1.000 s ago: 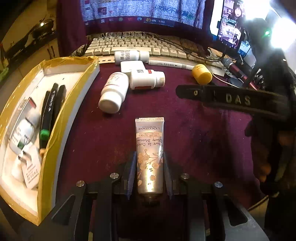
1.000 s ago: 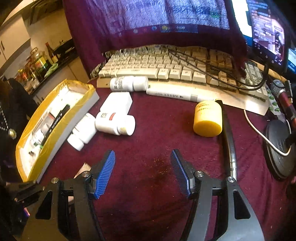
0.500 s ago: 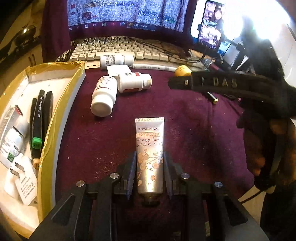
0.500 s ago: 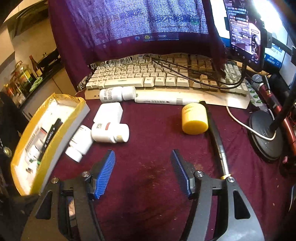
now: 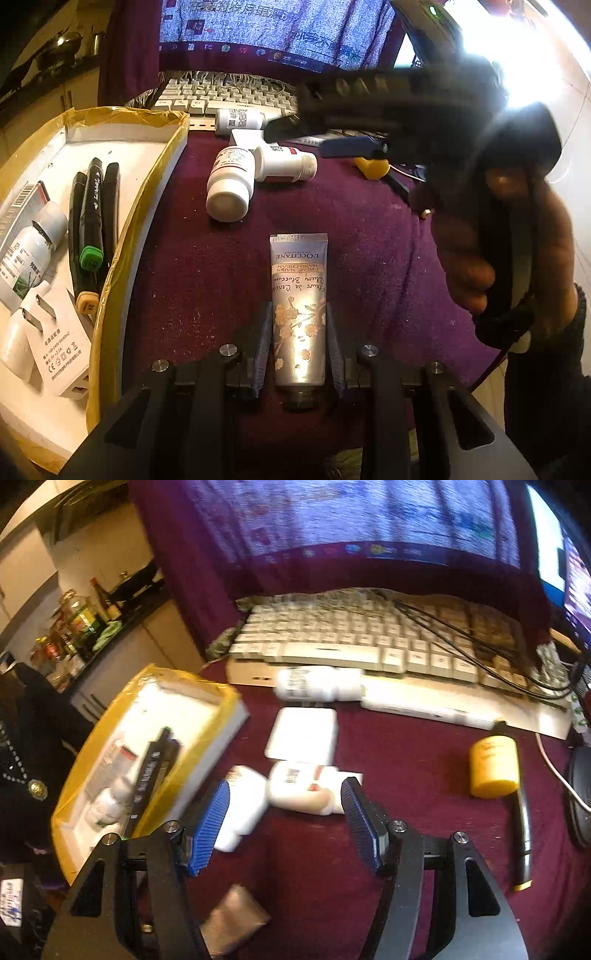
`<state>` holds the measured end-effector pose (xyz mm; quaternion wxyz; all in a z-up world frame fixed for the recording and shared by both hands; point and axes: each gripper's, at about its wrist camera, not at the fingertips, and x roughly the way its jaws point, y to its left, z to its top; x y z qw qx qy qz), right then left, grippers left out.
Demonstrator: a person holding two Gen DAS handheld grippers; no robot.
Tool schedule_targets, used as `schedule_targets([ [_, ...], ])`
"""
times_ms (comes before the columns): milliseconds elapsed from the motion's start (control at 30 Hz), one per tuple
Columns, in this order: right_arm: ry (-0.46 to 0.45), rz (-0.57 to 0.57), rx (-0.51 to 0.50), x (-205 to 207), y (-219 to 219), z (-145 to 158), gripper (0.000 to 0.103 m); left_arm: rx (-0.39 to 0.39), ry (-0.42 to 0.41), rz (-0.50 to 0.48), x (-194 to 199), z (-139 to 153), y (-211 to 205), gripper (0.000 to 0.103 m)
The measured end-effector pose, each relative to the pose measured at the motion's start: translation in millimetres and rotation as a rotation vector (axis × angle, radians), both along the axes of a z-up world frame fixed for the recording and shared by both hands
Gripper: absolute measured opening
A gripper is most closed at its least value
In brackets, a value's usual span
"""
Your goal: Organize objects
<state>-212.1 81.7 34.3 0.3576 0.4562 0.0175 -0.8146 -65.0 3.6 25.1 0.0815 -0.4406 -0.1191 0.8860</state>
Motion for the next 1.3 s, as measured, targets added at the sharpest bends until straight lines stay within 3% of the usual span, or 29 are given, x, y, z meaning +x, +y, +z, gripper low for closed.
schedule_targets([
  [133,-0.01,0.077,0.027,18,-17,-5,0.062,0.003,0.001,0.004,5,0,-1,0.025],
  [300,-0.078,0.05,0.039,10,-27,-20,0.062,-0.001,0.009,0.01,10,-1,-1,0.025],
  [533,-0.102,0.057,0.077,11,-42,-33,0.062,-0.019,0.018,0.012,15,-3,2,0.025],
  [600,-0.079,0.058,0.097,12,-47,-37,0.061,-0.016,0.02,0.011,16,-3,2,0.025],
  [633,-0.054,0.053,0.108,14,-48,-36,0.054,-0.014,0.019,0.011,16,-4,1,0.025],
  [667,-0.041,0.051,0.113,14,-48,-36,0.039,-0.014,0.018,0.011,16,-4,1,0.025],
  [700,-0.034,0.054,0.116,16,-46,-35,0.034,-0.014,0.018,0.012,16,-4,1,0.025],
  [1000,0.043,-0.042,0.133,41,7,-32,0.034,-0.008,0.03,0.002,21,-10,-1,0.025],
  [1200,0.123,-0.094,0.237,66,33,-30,0.034,0.013,0.032,0.001,33,-13,-10,0.025],
  [1300,0.143,-0.077,0.274,73,31,-32,0.034,0.065,0.034,0.028,33,-15,-19,0.025],
])
